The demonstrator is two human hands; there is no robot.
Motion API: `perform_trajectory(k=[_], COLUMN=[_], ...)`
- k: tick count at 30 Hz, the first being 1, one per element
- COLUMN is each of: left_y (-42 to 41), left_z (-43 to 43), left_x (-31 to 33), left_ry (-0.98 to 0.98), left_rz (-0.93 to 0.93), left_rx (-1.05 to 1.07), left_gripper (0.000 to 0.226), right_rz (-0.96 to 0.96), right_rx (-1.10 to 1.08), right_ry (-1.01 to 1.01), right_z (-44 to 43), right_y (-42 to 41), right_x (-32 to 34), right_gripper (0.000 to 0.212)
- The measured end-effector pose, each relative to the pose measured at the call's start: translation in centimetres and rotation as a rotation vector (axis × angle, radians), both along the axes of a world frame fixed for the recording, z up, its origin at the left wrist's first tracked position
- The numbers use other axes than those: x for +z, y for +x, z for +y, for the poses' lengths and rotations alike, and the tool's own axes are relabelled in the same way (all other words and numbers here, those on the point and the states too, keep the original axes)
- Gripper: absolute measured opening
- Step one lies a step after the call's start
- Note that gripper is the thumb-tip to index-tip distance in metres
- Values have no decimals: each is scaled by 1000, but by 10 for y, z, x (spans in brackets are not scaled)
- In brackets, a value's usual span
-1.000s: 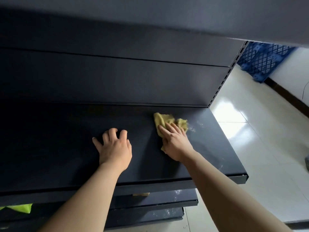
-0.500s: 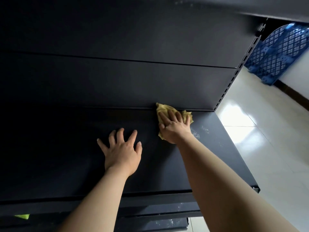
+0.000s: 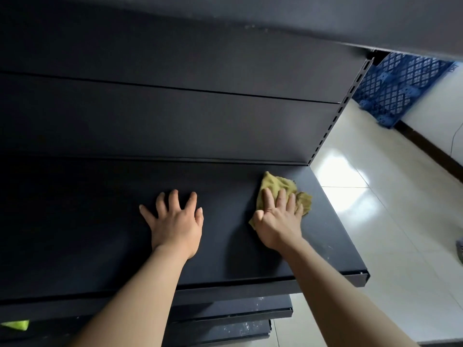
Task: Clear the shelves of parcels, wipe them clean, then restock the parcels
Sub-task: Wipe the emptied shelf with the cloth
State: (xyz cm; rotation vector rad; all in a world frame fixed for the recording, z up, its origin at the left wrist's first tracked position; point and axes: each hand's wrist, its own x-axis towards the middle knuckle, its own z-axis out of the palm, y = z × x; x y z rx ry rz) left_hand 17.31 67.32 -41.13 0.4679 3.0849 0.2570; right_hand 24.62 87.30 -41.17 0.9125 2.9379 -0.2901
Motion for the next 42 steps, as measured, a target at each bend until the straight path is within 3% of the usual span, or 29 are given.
perform_trajectory(k=[4, 8, 22, 33, 42], left_y=[3, 21, 34, 32, 33], left_z=[12, 39, 57, 56, 57], left_x=[3, 7, -2, -5, -5], left_ry=[-8, 116, 37, 46, 55], left_rz=[-11, -88, -28, 10, 6], left_rx=[-84, -30, -143, -135, -124], left_gripper=[50, 46, 48, 48, 47], right_rz=[17, 29, -85, -52, -88], right_rx=[98, 152, -101, -267, -240], right_ry=[8, -13, -44, -45, -63], right_z=[-6, 18, 104, 93, 35], right_y=[-12, -32, -42, 8, 50], right_x=[2, 8, 13, 21, 15], right_gripper=[58, 59, 63, 61, 64])
